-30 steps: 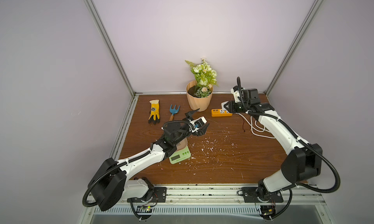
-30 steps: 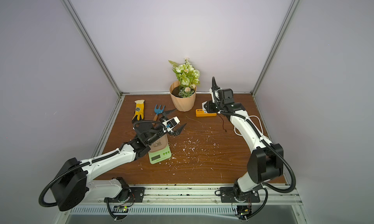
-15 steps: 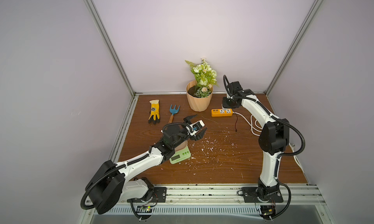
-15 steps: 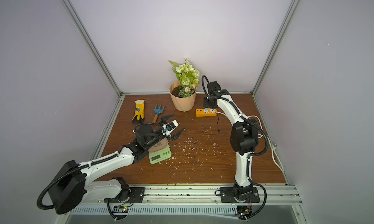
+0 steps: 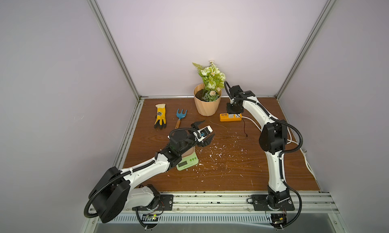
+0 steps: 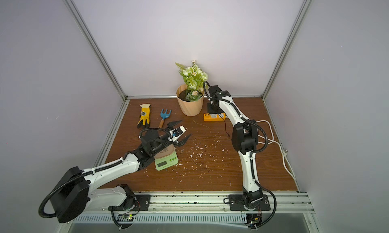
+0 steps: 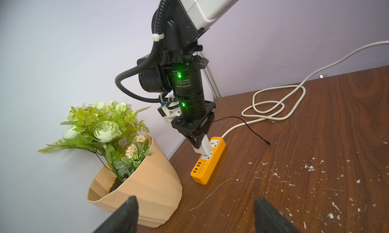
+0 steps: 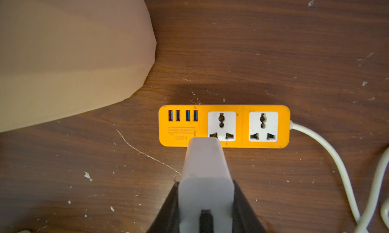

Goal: Charge the electronic scale
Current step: Insert the plug into the socket.

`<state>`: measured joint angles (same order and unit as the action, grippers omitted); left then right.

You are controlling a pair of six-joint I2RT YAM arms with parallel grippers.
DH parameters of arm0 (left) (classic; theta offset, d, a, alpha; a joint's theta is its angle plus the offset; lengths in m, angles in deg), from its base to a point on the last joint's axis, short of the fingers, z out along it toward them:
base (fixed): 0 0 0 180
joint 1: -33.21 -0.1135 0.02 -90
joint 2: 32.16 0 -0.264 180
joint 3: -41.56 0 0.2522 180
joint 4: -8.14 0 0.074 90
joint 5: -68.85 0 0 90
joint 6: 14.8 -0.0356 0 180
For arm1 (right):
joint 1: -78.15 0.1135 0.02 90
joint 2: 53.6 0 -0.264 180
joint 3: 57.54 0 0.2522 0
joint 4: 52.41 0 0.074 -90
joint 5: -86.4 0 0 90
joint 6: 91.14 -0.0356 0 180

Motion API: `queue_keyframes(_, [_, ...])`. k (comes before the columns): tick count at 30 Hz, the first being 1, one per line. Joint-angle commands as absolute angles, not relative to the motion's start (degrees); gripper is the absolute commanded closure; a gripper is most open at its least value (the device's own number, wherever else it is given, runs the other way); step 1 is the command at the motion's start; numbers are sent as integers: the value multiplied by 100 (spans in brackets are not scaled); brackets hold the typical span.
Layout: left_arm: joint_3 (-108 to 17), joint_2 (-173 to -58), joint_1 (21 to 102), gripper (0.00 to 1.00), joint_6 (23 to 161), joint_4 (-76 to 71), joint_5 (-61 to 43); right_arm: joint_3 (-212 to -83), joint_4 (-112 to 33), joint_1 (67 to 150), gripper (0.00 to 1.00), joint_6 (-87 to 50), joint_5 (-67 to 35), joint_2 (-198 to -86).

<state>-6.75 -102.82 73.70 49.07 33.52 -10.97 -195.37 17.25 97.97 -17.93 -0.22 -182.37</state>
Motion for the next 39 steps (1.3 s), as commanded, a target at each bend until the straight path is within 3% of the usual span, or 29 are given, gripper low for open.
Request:
queue_keyframes(1, [-650,-10164,7321,14,4928,3358,-1028,-19873,1954,9786,100,-1893,215,-18318])
queue_keyframes(39, [-765,-10330,7322,16,4866,3204,-961,-20309,2512,9662,100,-1654,99,-18987])
